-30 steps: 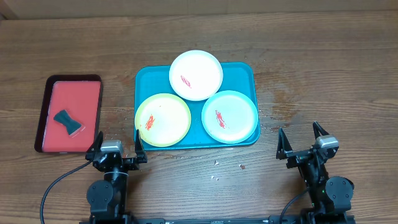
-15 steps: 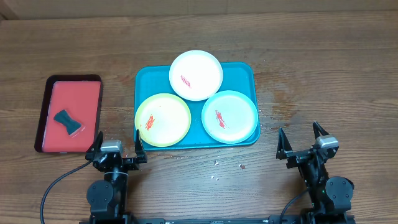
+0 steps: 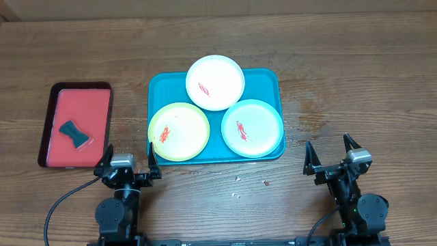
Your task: Clean dirty plates on tray and stack at the side
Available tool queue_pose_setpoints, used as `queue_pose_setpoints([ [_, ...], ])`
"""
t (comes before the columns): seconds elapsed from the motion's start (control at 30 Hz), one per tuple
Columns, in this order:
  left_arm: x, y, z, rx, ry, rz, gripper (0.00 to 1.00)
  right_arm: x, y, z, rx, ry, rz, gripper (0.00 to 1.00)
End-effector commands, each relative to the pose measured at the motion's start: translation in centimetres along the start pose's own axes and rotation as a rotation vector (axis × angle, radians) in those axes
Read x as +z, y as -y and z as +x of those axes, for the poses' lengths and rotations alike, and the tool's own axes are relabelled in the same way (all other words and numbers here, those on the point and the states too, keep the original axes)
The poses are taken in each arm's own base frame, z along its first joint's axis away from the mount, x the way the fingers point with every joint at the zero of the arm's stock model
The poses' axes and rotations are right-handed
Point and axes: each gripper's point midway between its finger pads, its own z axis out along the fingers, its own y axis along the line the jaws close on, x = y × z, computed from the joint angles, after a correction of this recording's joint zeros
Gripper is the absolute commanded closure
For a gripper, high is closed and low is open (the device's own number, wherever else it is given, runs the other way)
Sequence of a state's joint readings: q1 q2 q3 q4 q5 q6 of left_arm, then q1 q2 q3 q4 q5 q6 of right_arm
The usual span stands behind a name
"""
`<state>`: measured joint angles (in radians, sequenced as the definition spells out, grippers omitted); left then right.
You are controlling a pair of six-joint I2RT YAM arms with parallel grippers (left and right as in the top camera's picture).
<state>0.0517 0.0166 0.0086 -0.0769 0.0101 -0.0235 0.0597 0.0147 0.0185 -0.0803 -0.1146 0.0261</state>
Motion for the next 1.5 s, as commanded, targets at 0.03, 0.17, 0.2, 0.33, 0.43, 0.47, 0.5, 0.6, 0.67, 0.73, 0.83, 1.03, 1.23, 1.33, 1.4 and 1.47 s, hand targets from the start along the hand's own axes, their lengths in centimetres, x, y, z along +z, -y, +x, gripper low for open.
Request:
queue_pose_setpoints([
  [0.03,0.0,-0.1,-0.1,-0.013,0.007,-0.007,0.00,0.0,0.3,0.1,-0.001,0.007,0.015,0.00],
  [0.17,0.0,-0.1,-0.1,-0.013,0.007,-0.007,0.00,0.0,0.3,0.1,-0.001,0.007,0.015,0.00],
  [0.2,0.0,-0.1,-0.1,-0.013,0.007,-0.007,0.00,0.0,0.3,0.1,-0.001,0.007,0.015,0.00],
  [0.33,0.0,-0.1,-0.1,-0.013,0.007,-0.007,0.00,0.0,0.3,0.1,-0.001,0.007,0.015,0.00],
  [0.43,0.0,-0.1,-0.1,-0.013,0.007,-0.007,0.00,0.0,0.3,0.1,-0.001,0.008,0.015,0.00],
  [0.47,0.0,-0.1,-0.1,-0.013,0.007,-0.007,0.00,0.0,0.3,0.1,-0.001,0.007,0.015,0.00],
  [0.5,0.0,-0.1,-0.1,-0.013,0.007,-0.007,0.00,0.0,0.3,0.1,-0.001,0.007,0.015,0.00],
  [0.6,0.0,0.0,-0.5,-0.015,0.024,-0.004,0.00,0.0,0.3,0.1,-0.001,0.007,0.015,0.00],
  [0.67,-0.1,1.0,-2.0,-0.061,0.083,0.055,0.00,0.0,0.3,0.1,-0.001,0.007,0.015,0.00],
  [0.73,-0.4,1.8,-3.5,-0.080,0.144,0.104,0.00,0.0,0.3,0.1,-0.001,0.007,0.015,0.00],
  [0.83,-1.3,1.8,-7.3,-0.072,0.303,0.114,0.00,0.0,0.3,0.1,-0.001,0.007,0.015,0.00],
  [1.03,-5.1,2.3,-14.6,-0.043,0.637,0.148,0.00,0.0,0.3,0.1,-0.001,0.007,0.015,0.00],
  [1.23,-7.2,2.4,-18.3,0.066,0.726,0.112,0.00,0.0,0.3,0.1,-0.001,0.008,0.015,0.00],
  [1.33,-6.1,1.4,-19.3,0.060,0.584,0.047,0.01,0.0,0.3,0.1,-0.001,0.007,0.015,0.00],
  [1.4,-4.9,0.8,-19.6,0.048,0.438,0.018,0.00,0.0,0.3,0.1,-0.001,0.007,0.015,0.00],
  [1.47,-3.2,0.6,-19.5,0.046,0.283,0.007,0.00,0.0,0.3,0.1,-0.001,0.007,0.015,0.00],
])
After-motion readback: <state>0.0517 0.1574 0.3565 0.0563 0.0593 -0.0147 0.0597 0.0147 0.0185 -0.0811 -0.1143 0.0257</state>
